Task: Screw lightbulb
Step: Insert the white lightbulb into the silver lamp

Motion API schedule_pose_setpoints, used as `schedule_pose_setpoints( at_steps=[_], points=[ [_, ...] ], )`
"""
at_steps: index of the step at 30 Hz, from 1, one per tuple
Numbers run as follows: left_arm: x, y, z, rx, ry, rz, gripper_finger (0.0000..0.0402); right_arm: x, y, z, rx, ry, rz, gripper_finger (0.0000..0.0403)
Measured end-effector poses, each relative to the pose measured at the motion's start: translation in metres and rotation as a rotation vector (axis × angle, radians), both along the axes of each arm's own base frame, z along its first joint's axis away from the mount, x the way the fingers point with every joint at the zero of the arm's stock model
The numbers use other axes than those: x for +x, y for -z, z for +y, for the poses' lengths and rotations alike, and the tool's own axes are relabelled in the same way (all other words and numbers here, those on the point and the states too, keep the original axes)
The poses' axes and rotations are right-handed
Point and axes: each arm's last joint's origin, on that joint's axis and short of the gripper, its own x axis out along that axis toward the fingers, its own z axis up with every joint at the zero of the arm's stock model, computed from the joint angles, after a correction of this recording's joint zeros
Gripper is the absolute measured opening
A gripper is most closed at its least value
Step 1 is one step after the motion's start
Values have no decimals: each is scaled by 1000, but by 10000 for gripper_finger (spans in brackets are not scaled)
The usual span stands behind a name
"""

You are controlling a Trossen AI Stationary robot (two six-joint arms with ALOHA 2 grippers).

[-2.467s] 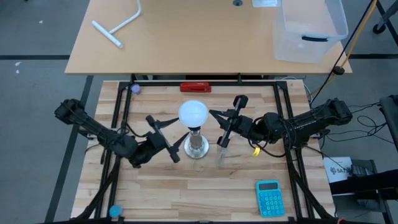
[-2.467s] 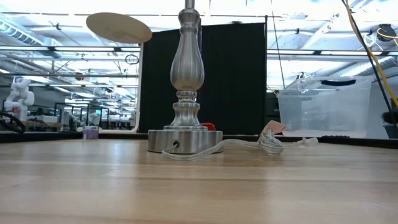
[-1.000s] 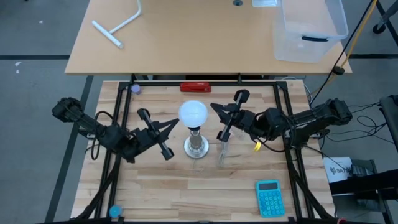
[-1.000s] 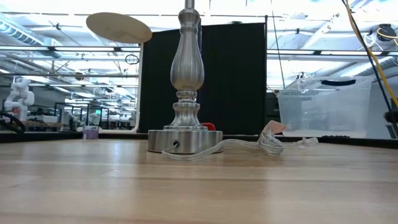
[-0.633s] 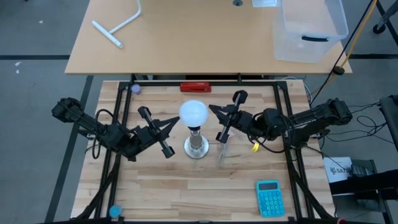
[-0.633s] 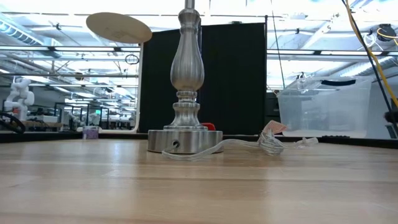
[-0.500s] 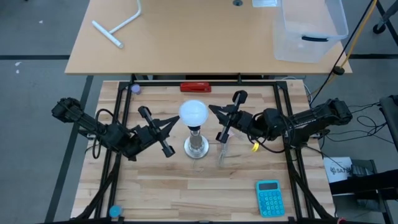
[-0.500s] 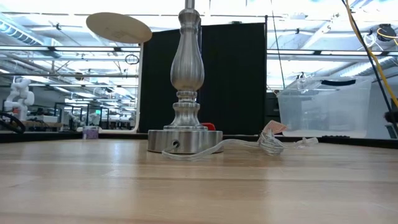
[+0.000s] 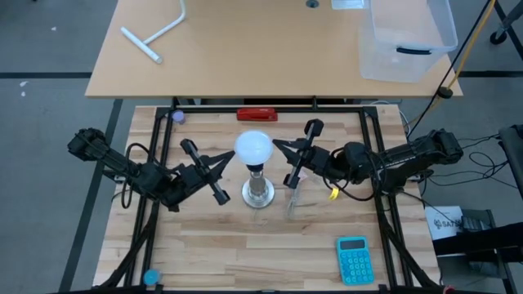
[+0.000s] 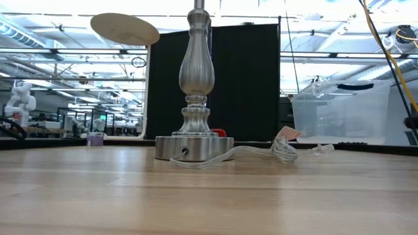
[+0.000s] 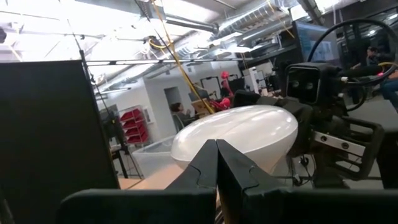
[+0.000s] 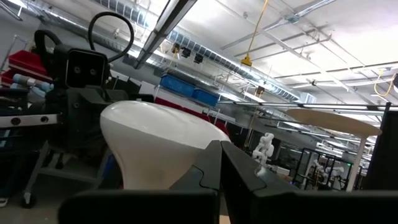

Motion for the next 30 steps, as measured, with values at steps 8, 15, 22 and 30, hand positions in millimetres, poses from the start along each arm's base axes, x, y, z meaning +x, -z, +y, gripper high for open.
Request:
schedule_pose_setpoints(
  at_steps=[8,15,22,30],
  points=[
    [0,0,0,-5,-15,8,0,1,2,1,-9,-3,24,0],
    [1,0,4,-9,-34,9,0,0,2,9,-60,-4,43,0],
    [4,1,11,-23,-56,5,0,-1,3,13,-72,3,56,0],
    [6,1,15,-22,-67,7,0,0,6,16,-84,-1,90,0]
  ],
)
